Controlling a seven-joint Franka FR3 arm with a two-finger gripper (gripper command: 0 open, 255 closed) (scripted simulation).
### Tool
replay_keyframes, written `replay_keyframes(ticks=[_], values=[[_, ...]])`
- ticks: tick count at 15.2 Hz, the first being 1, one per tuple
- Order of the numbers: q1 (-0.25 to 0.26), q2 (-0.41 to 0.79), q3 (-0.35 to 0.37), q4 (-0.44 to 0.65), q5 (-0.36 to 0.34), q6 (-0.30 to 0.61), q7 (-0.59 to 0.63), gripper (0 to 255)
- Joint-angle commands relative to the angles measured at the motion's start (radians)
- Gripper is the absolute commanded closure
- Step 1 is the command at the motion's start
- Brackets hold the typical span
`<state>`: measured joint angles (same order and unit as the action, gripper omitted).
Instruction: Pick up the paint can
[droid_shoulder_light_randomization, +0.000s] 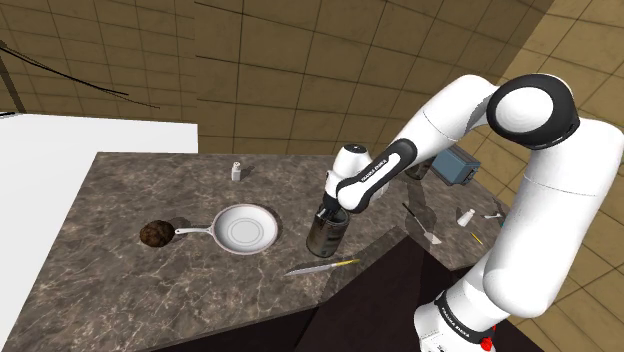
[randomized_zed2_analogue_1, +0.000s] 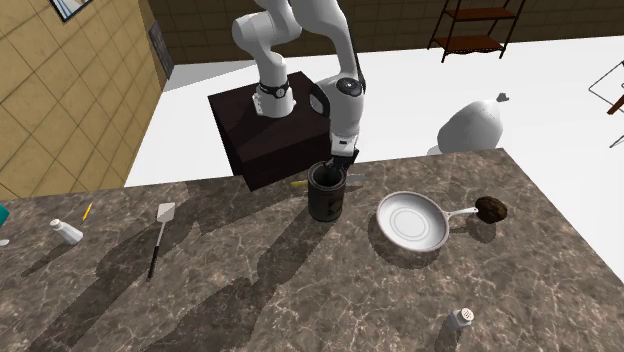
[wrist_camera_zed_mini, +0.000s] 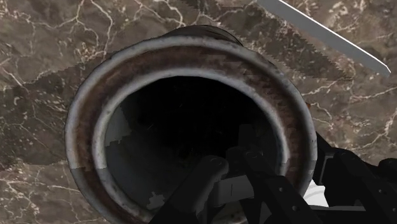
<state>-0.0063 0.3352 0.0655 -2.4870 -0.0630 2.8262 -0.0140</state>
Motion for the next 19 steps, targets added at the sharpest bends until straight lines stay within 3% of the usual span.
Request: replay_keyframes(ticks=[1,19], values=[[-0.001,0.002,-0.001,0.0,0.0,0.0,0.0,255],[-0.018,-0.222,0.024,-0.018,0.046,-0.205,-0.033,255]])
